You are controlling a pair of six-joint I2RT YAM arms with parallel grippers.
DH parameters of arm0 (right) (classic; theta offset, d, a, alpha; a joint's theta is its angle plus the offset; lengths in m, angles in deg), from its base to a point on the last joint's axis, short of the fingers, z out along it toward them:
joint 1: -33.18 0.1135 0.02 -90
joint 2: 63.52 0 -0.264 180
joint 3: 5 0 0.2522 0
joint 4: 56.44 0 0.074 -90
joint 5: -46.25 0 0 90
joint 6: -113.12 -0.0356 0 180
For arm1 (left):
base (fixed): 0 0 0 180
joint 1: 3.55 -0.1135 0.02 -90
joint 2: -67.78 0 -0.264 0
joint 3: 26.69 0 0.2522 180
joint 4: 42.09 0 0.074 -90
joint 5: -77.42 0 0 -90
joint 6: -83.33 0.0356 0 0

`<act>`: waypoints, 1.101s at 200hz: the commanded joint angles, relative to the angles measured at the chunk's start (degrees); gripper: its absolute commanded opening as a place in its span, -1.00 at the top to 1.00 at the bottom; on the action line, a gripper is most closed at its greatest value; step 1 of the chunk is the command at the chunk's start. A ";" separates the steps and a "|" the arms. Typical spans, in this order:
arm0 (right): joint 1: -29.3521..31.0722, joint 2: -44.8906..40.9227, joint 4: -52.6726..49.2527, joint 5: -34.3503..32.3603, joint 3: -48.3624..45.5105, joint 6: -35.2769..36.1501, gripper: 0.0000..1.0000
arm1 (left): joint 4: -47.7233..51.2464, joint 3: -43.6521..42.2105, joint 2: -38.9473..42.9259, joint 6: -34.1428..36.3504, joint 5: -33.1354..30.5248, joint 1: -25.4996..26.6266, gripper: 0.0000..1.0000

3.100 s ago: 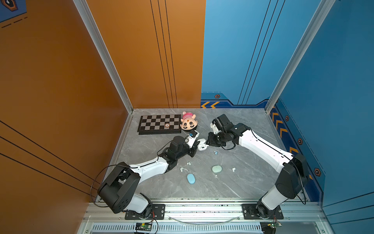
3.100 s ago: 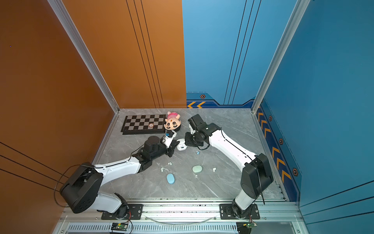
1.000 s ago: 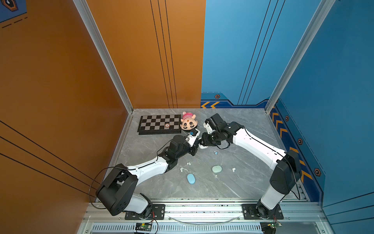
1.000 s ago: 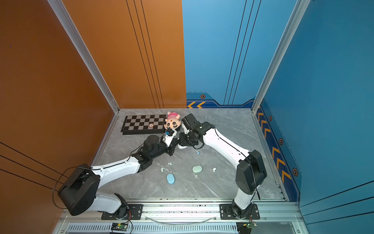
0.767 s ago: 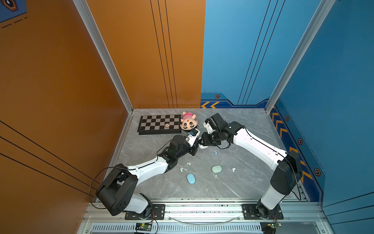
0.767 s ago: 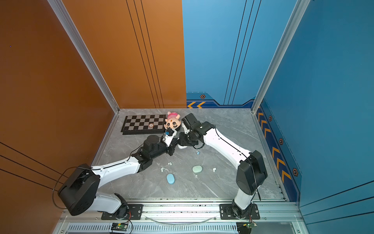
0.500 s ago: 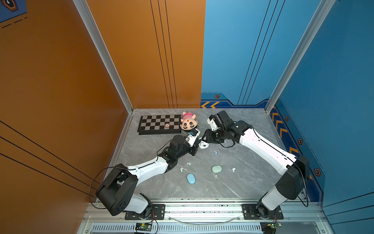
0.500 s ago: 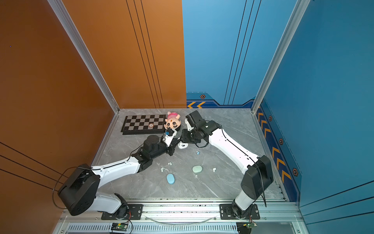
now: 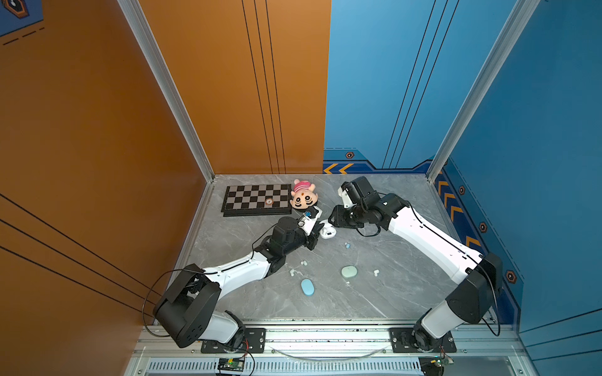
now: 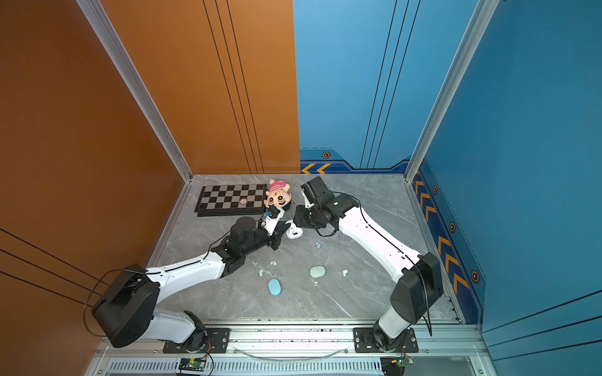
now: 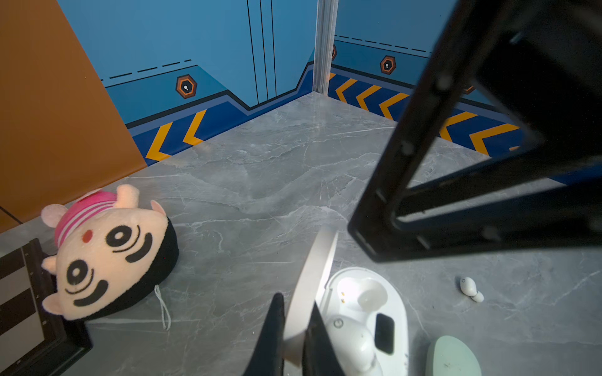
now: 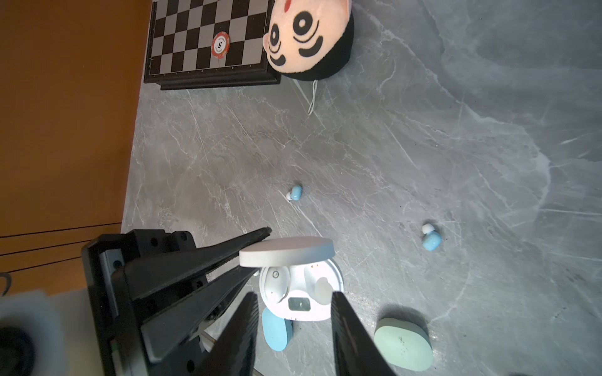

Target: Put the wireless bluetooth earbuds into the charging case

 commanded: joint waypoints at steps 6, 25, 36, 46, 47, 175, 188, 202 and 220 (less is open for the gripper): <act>1.21 1.66 -1.46 -2.17 0.84 1.41 0.19 | -1.18 1.93 1.40 0.83 0.73 0.34 1.00; 1.82 1.88 -1.45 -2.51 0.76 1.74 0.24 | -1.18 2.01 1.50 0.74 0.74 0.29 1.00; 2.08 2.01 -1.48 -2.82 0.56 1.91 0.28 | -1.20 2.13 1.49 0.76 0.73 0.34 1.00; 2.10 2.13 -1.48 -2.96 0.39 1.83 0.30 | -1.18 2.17 1.61 0.82 0.72 0.35 1.00; 2.10 2.14 -1.44 -2.93 0.39 1.83 0.30 | -1.18 2.22 1.64 0.78 0.72 0.39 1.00; 2.45 1.05 -1.67 -2.89 -2.12 2.36 0.52 | -1.18 2.27 2.18 0.91 0.27 0.34 1.00; 2.45 0.72 -1.63 -2.83 -2.17 2.36 0.52 | -1.18 2.27 2.21 0.89 0.24 0.34 1.00; 2.45 0.49 -1.76 -2.97 -2.08 2.36 0.52 | -1.18 2.27 2.20 0.91 0.30 0.34 1.00; 2.45 -0.22 -1.90 -2.90 -1.46 2.38 0.52 | -1.18 2.03 2.28 0.90 0.32 0.34 1.00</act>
